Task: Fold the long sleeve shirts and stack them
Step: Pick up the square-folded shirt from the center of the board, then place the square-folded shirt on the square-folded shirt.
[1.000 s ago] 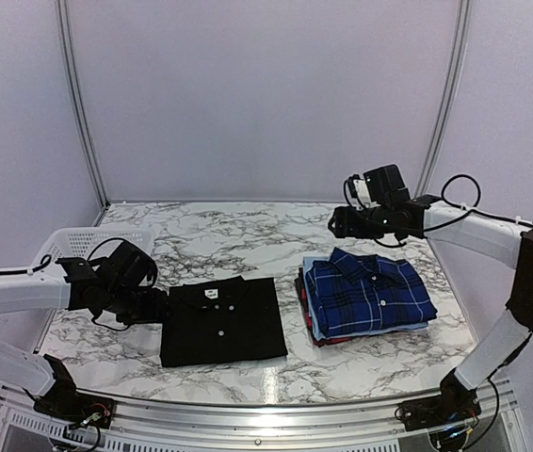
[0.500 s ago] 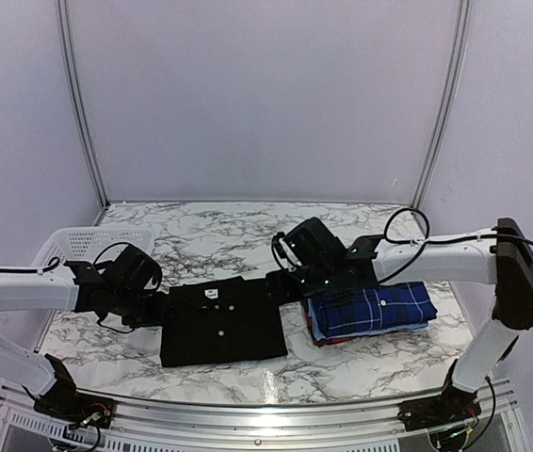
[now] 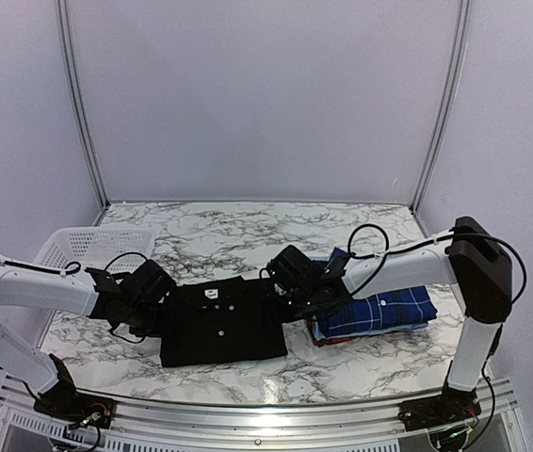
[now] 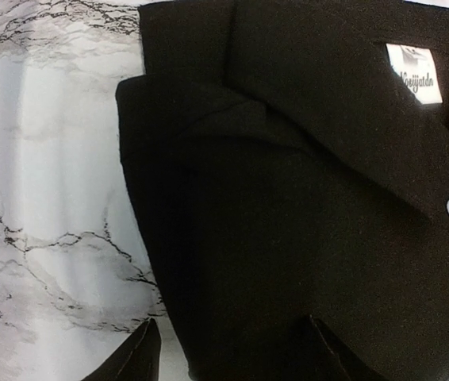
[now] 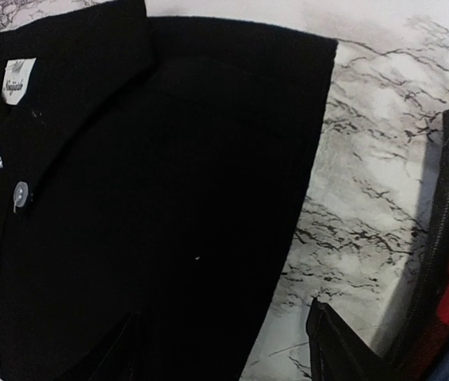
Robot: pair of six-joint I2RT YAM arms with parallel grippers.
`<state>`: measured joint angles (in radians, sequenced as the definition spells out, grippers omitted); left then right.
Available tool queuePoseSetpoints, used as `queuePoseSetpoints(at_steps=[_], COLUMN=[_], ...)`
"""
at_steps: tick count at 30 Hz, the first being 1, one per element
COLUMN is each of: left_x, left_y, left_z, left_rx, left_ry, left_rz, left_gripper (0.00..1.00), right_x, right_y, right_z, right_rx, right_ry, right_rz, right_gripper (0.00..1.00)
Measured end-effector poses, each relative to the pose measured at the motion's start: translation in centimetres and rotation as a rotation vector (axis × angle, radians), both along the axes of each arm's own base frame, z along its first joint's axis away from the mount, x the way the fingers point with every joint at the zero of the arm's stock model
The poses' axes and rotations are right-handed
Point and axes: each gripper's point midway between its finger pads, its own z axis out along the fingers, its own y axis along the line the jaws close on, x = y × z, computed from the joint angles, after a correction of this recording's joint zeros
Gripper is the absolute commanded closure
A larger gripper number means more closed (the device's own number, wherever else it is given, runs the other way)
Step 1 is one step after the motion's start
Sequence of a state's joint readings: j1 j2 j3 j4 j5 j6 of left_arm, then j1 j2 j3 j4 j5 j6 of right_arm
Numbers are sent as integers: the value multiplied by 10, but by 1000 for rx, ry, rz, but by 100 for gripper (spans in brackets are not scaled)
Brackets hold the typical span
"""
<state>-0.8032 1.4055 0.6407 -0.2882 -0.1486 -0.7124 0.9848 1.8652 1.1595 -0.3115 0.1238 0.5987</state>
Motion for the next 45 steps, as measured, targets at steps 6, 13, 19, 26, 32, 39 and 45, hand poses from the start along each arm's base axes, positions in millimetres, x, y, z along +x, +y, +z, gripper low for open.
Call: queuePoseSetpoints(at_steps=[6, 13, 19, 26, 32, 39, 45], left_x=[1, 5, 7, 14, 27, 30, 29], left_y=[-3, -12, -18, -38, -66, -102, -150], left_z=[-4, -6, -2, 47, 123, 200, 242], left_rx=[7, -15, -40, -163, -324, -458, -520], left_ry=[-7, -26, -37, -116, -232, -322, -358], left_rz=[11, 16, 11, -32, -87, -163, -233], left_gripper=[46, 86, 100, 100, 100, 100, 100], right_x=[-9, -5, -3, 6, 13, 19, 27], right_y=[10, 25, 32, 36, 41, 24, -23], right_z=[-17, -16, -10, 16, 69, 150, 193], right_rx=[-15, 11, 13, -22, 7, 38, 35], right_ry=[11, -1, -3, -44, -120, -249, -322], right_rz=[18, 17, 22, 36, 52, 46, -11], right_gripper=[43, 85, 100, 100, 100, 100, 100])
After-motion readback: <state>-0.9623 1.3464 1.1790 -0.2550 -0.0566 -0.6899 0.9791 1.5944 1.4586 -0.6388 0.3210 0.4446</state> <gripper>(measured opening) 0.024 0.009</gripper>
